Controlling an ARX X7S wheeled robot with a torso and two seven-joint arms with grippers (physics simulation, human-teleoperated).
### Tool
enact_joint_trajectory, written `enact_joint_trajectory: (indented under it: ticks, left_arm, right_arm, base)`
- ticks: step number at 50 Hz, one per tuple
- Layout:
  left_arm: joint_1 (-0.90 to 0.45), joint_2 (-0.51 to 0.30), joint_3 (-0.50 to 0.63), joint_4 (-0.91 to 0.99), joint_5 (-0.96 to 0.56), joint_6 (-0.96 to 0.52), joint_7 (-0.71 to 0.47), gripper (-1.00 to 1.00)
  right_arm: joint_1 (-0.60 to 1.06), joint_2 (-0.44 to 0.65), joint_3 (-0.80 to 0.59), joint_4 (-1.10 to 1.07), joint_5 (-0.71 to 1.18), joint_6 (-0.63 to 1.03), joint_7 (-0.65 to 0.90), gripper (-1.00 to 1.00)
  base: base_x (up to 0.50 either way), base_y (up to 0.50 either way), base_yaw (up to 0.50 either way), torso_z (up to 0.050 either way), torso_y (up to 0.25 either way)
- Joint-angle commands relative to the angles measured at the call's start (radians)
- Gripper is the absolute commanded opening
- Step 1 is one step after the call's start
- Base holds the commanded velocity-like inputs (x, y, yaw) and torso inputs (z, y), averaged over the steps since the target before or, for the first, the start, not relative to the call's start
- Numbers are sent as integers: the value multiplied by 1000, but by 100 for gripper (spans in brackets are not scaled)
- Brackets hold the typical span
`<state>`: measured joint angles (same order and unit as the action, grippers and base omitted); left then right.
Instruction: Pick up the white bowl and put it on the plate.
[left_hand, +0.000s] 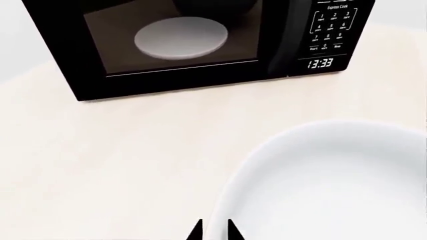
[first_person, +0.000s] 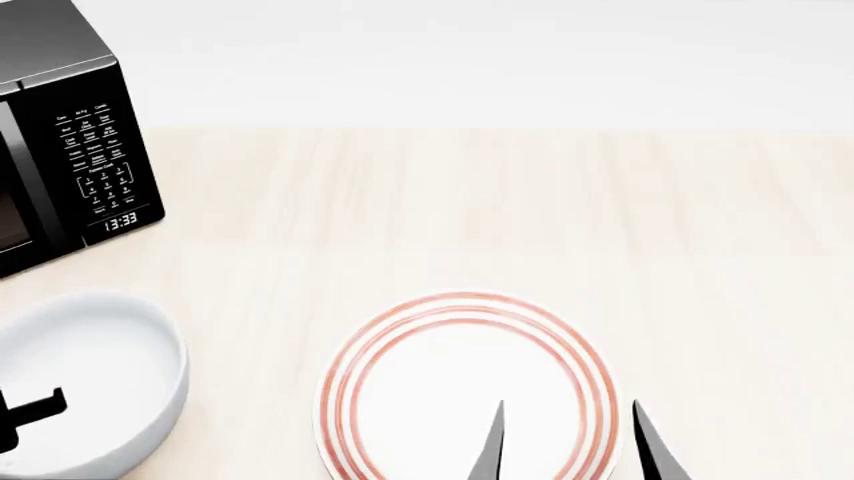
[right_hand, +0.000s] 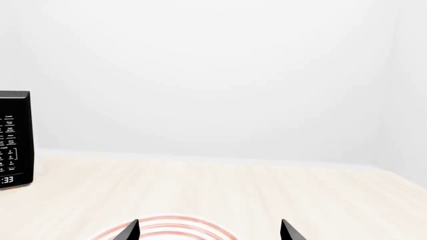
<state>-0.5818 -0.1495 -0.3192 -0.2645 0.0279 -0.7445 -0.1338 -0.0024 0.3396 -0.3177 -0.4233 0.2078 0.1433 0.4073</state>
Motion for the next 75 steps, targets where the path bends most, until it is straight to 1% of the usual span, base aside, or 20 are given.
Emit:
enact_joint_trajectory:
  ticks: [1, 11, 19, 32, 41, 50, 55, 62, 69, 75]
  left_arm:
    - [0, 18, -24, -19, -1, -1, 19, -100]
    - [4, 22, -36, -5, -13, -1, 5, -100]
    - [-6, 28, -50, 38, -31, -33, -1, -100]
    - [-28, 60, -19, 203, -62, -140, 6, -100]
    - [-39, 77, -10, 265, -88, -188, 2, -100]
    - [-73, 107, 5, 375, -134, -281, -7, -100]
    - [-94, 122, 27, 394, -153, -303, -23, -100]
    - [-151, 139, 96, 359, -193, -307, -68, -100]
    - [-211, 137, 153, 314, -239, -303, -113, -100]
    - [-237, 142, 209, 285, -311, -286, -166, -100]
  right_arm:
    - [-2, -18, 20, 2, -23, -9, -14, 100]
    - [-2, -15, 17, 1, -21, -10, -11, 100]
    - [-2, -14, 11, 4, -24, -13, -9, 100]
    - [-3, -11, 7, 2, -23, -13, -4, 100]
    - [-1, -9, 6, 5, -20, -15, -3, 100]
    - [4, -6, 8, 3, -14, -12, -1, 100]
    - [3, -5, 7, 2, -13, -12, 0, 100]
    - [3, -5, 4, 8, -13, -18, 1, 100]
    - [5, -3, 4, 6, -9, -15, 3, 100]
    - [5, -2, 1, 7, -10, -17, 5, 100]
  base:
    - [0, 0, 0, 0, 0]
    - [0, 0, 0, 0, 0]
    - [0, 0, 0, 0, 0]
    - [0, 0, 0, 0, 0]
    - [0, 0, 0, 0, 0]
    - [0, 0, 0, 0, 0]
    - [0, 0, 0, 0, 0]
    - [0, 0, 0, 0, 1]
    - [0, 0, 0, 0, 0]
    - [0, 0, 0, 0, 0]
